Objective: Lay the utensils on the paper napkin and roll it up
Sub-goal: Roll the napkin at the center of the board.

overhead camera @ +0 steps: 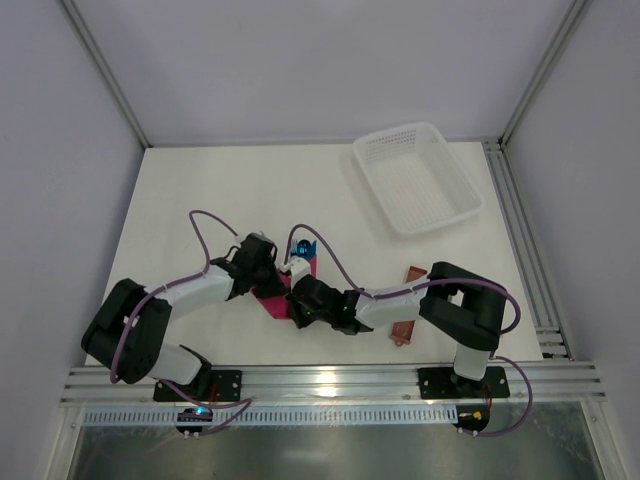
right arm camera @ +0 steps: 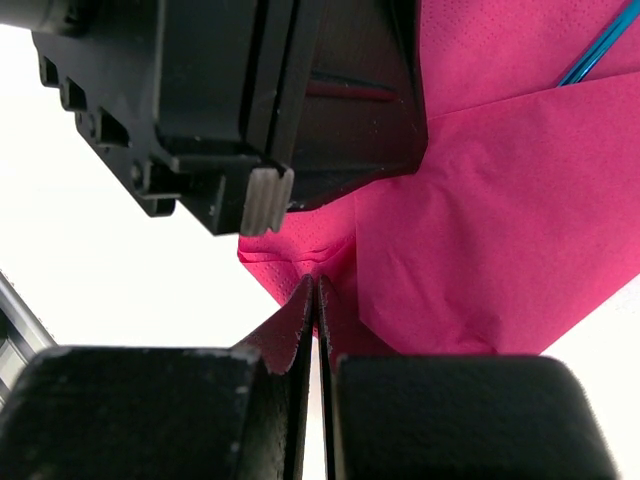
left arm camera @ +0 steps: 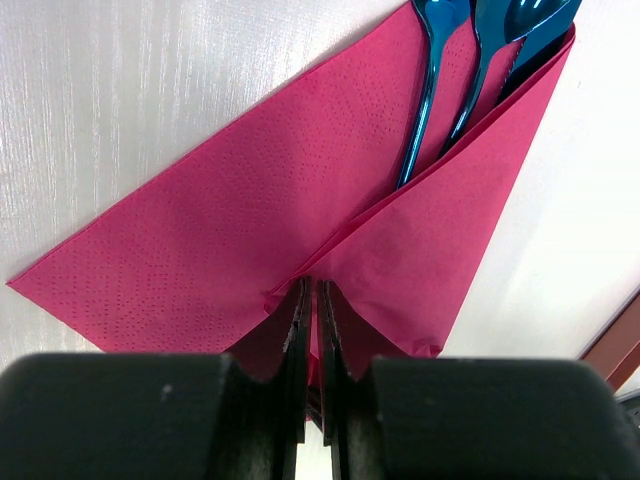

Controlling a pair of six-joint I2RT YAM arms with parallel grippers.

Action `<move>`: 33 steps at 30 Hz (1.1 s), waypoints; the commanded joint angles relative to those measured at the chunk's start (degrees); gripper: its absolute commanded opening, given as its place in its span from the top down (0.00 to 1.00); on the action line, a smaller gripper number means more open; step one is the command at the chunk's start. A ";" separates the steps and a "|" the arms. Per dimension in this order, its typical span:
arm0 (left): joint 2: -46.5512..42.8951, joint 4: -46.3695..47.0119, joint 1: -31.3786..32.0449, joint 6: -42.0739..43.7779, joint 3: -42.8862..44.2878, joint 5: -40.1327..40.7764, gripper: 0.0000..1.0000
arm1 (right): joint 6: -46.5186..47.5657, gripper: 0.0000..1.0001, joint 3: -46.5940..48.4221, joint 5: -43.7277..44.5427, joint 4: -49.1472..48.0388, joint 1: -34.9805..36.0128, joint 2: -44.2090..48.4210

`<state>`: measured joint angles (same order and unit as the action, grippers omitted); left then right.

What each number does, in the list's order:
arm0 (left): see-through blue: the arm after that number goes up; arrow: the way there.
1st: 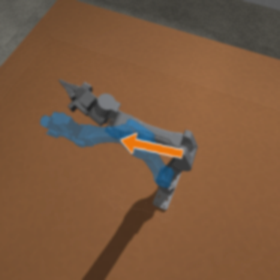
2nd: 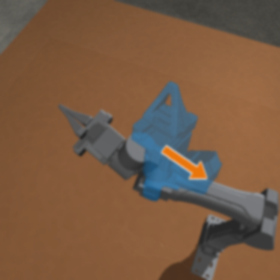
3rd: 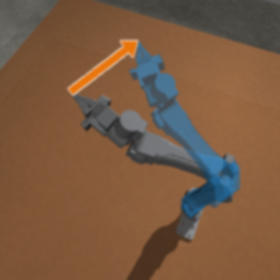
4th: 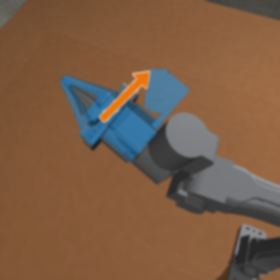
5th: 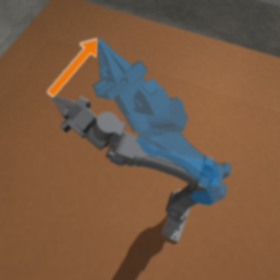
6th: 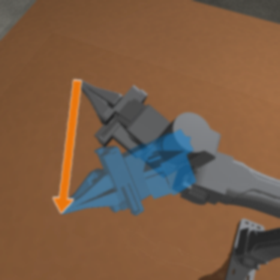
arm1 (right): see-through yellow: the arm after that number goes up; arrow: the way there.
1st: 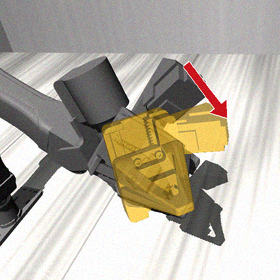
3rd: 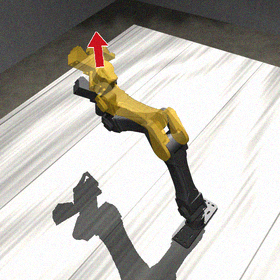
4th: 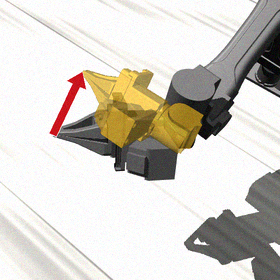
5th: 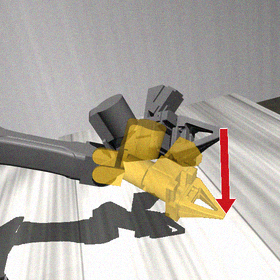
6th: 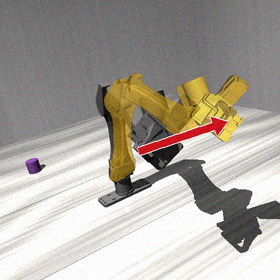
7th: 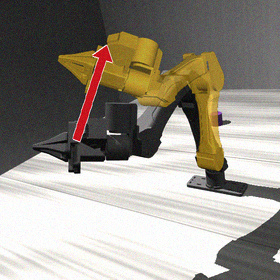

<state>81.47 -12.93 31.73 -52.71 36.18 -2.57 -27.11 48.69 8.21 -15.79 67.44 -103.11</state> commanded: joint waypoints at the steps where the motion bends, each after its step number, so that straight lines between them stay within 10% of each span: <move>1: 0.44 -2.19 -0.08 0.41 -1.64 0.90 0.89 | 0.92 0.96 2.63 -0.65 1.03 0.41 2.65; 33: -3.60 -1.66 0.09 -2.40 -5.51 1.78 0.91 | -3.30 0.96 -1.05 0.23 0.49 1.73 5.01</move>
<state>78.87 -10.57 31.75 -54.92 32.95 -2.57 -30.20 47.79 6.52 -16.53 68.95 -102.69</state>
